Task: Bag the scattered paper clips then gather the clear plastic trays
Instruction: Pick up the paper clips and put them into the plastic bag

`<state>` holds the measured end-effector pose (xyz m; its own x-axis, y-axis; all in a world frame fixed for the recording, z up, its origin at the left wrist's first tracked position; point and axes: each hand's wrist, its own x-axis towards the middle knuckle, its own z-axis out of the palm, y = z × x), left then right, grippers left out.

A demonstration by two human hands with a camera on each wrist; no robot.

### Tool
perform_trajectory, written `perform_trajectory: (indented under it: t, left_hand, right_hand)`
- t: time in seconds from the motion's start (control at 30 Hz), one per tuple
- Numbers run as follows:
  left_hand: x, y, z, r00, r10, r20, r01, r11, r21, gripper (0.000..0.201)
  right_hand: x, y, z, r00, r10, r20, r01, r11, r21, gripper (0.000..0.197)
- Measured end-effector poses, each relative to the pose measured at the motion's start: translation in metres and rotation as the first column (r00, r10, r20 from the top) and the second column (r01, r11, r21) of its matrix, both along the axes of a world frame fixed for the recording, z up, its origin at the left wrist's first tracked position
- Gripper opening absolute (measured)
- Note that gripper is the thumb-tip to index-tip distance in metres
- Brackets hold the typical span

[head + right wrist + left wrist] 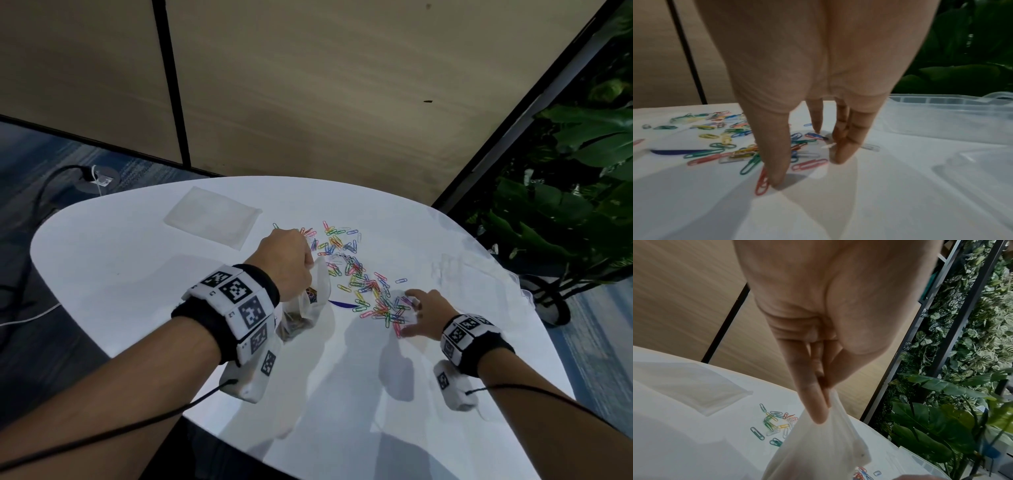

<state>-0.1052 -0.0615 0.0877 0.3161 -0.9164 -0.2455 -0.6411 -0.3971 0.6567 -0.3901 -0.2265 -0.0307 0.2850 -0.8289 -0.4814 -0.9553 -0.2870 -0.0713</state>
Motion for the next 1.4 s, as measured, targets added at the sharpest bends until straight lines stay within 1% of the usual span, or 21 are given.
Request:
perform_trajectory:
  t: [0.17,0.27,0.33,0.4,0.47,0.53,0.6,0.63,0.67,0.7,0.73,0.77,0.8,0.83,0.93,1.0,1.1,1.2,1.23,1.3,1.4]
  left_hand:
    - [-0.002,-0.002,-0.004,1.000,-0.013,0.028,0.013,1.000,0.011,0.024]
    - [-0.001,-0.003,-0.007,1.000,-0.002,0.031,0.002,1.000,0.005,0.022]
    - [0.000,-0.003,-0.008,1.000,0.003,0.019,-0.003,1.000,0.004,0.022]
    - [0.000,-0.003,-0.009,1.000,0.005,0.017,-0.005,1.000,0.005,0.023]
    - [0.000,-0.003,-0.008,1.000,0.001,0.022,-0.001,1.000,0.005,0.025]
    - [0.000,-0.003,-0.008,0.999,-0.004,0.033,0.004,1.000,0.006,0.026]
    - [0.000,-0.003,-0.008,0.999,-0.006,0.034,0.005,1.000,0.005,0.025]
    - [0.001,-0.002,-0.008,0.999,-0.006,0.032,0.006,1.000,0.004,0.025]
    - [0.000,-0.002,-0.007,0.999,-0.008,0.032,0.007,1.000,0.006,0.025]
    - [0.000,-0.002,-0.006,0.999,-0.008,0.033,0.008,1.000,0.008,0.026]
    - [0.000,-0.002,-0.005,0.999,-0.009,0.034,0.009,1.000,0.010,0.026]
    - [-0.001,-0.002,-0.004,0.999,-0.010,0.032,0.010,1.000,0.011,0.026]
    - [-0.001,-0.002,-0.004,0.999,-0.011,0.030,0.011,1.000,0.010,0.026]
    - [-0.002,-0.002,-0.003,0.999,-0.012,0.029,0.012,1.000,0.009,0.026]
    - [-0.004,-0.001,-0.002,1.000,-0.017,0.021,0.017,1.000,0.006,0.026]
    - [-0.006,0.000,-0.002,1.000,-0.015,0.002,0.015,1.000,-0.002,0.026]
    - [-0.010,0.000,-0.002,1.000,-0.025,-0.003,0.025,1.000,-0.012,0.025]
    - [-0.011,-0.001,-0.004,0.999,-0.038,0.017,0.038,0.999,-0.017,0.023]
    - [-0.011,-0.001,-0.005,0.999,-0.035,0.014,0.035,0.999,-0.016,0.021]
    - [-0.010,-0.001,-0.006,1.000,-0.026,0.011,0.026,1.000,-0.018,0.021]
    - [-0.010,-0.001,-0.006,0.999,-0.029,0.028,0.030,0.999,-0.033,0.025]
  right_hand:
    - [0.034,0.008,-0.002,0.976,0.131,0.173,-0.115,0.988,-0.101,0.074]
    - [0.052,0.012,-0.005,0.962,0.220,0.160,-0.192,0.966,-0.175,0.045]
    - [0.059,0.012,-0.008,0.962,0.237,0.137,-0.199,0.949,-0.243,0.027]
    - [0.063,0.013,-0.009,0.973,0.207,0.098,-0.173,0.945,-0.278,0.018]
    - [0.061,0.011,-0.006,0.984,0.150,0.099,-0.117,0.952,-0.284,0.018]
    - [0.055,0.007,-0.002,0.984,0.046,0.171,0.001,0.964,-0.265,0.019]
    - [0.046,0.000,0.001,0.947,-0.123,0.296,0.182,0.966,-0.181,0.015]
    - [0.042,-0.003,0.004,0.888,-0.240,0.392,0.292,0.953,-0.078,0.011]
    - [0.040,-0.004,0.009,0.776,-0.379,0.505,0.389,0.917,0.091,0.009]
    - [0.041,-0.004,0.015,0.613,-0.514,0.600,0.436,0.853,0.286,0.007]
    - [0.043,-0.002,0.024,0.445,-0.613,0.653,0.416,0.787,0.456,0.007]
    - [0.046,0.000,0.034,0.331,-0.665,0.669,0.355,0.745,0.565,0.012]
    - [0.051,0.004,0.046,0.276,-0.694,0.665,0.278,0.720,0.636,0.018]
    - [0.057,0.009,0.059,0.262,-0.706,0.658,0.199,0.707,0.679,0.021]
    - [0.080,0.032,0.086,0.306,-0.693,0.653,0.025,0.691,0.722,0.022]
    - [0.097,0.047,0.091,0.327,-0.697,0.639,-0.034,0.667,0.745,0.025]
    - [0.120,0.067,0.086,0.349,-0.732,0.585,-0.035,0.613,0.789,0.027]
    - [0.136,0.082,0.078,0.351,-0.741,0.573,0.016,0.617,0.787,0.028]
    - [0.140,0.085,0.076,0.355,-0.725,0.590,0.029,0.639,0.768,0.028]
    - [0.146,0.090,0.075,0.409,-0.640,0.651,0.040,0.725,0.687,0.029]
    - [0.149,0.095,0.075,0.572,-0.397,0.717,0.043,0.888,0.458,0.016]
